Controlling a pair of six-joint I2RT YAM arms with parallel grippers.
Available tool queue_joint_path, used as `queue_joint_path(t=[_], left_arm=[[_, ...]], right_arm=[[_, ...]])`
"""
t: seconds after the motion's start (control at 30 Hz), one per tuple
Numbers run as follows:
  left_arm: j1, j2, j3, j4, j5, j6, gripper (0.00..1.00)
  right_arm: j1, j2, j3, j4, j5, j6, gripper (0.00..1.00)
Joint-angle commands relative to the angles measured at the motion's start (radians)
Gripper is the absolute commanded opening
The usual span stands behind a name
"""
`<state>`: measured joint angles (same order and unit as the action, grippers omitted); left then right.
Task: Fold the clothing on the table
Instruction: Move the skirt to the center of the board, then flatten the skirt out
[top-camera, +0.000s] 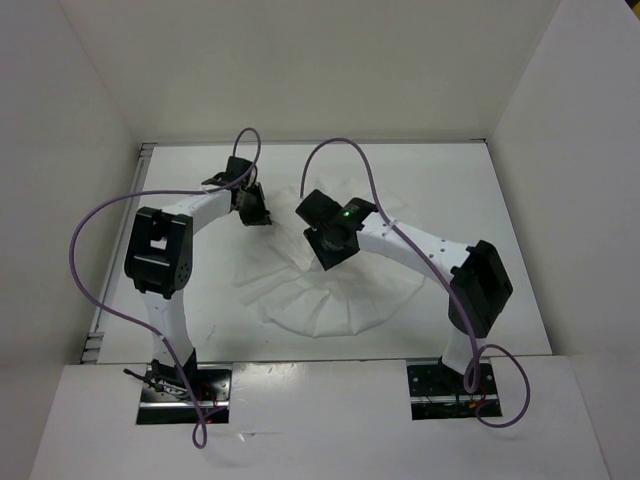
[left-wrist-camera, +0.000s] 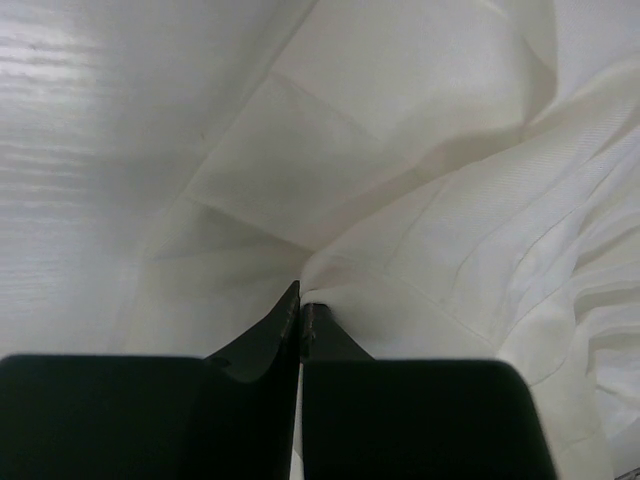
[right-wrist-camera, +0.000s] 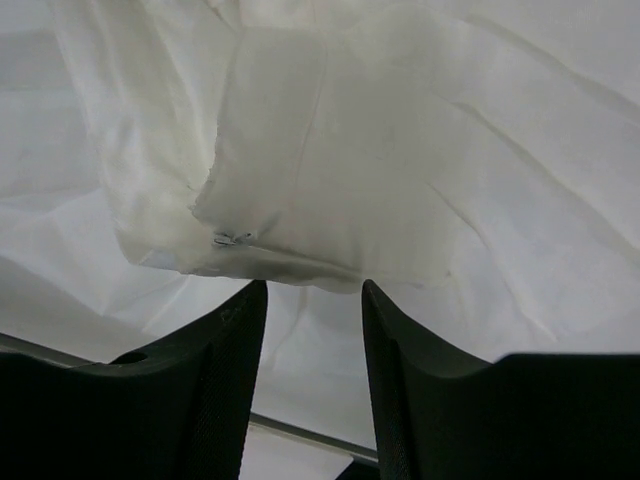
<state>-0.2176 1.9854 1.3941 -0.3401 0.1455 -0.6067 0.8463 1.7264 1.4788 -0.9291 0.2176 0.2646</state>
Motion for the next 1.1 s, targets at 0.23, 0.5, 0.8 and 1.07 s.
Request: queue_joint_path(t=[0.23,0.5,0.8,1.07], left_arm=[[0.060,0.039,0.106,-0.027,0.068,0.062,0.00],[0.060,0.049,0.106,-0.017,0.077,0.062,0.00],[0.060,0.049,0.106,-0.017,0.077,0.062,0.00],[0.060,0.067,0.106,-0.027,0.068,0.062,0.00]], right_arm=[[0.008,-0.002,0.023,0.208,0.052,-0.102,0.48],[-0.032,0.127,0.126,0.223,-0.010,-0.206,0.48],[-0.041,0.196,0.170,0.217,-0.153,-0.226,0.47],[-0.041,0.001,0.088,0.204,-0.211,-0.206,0.48]])
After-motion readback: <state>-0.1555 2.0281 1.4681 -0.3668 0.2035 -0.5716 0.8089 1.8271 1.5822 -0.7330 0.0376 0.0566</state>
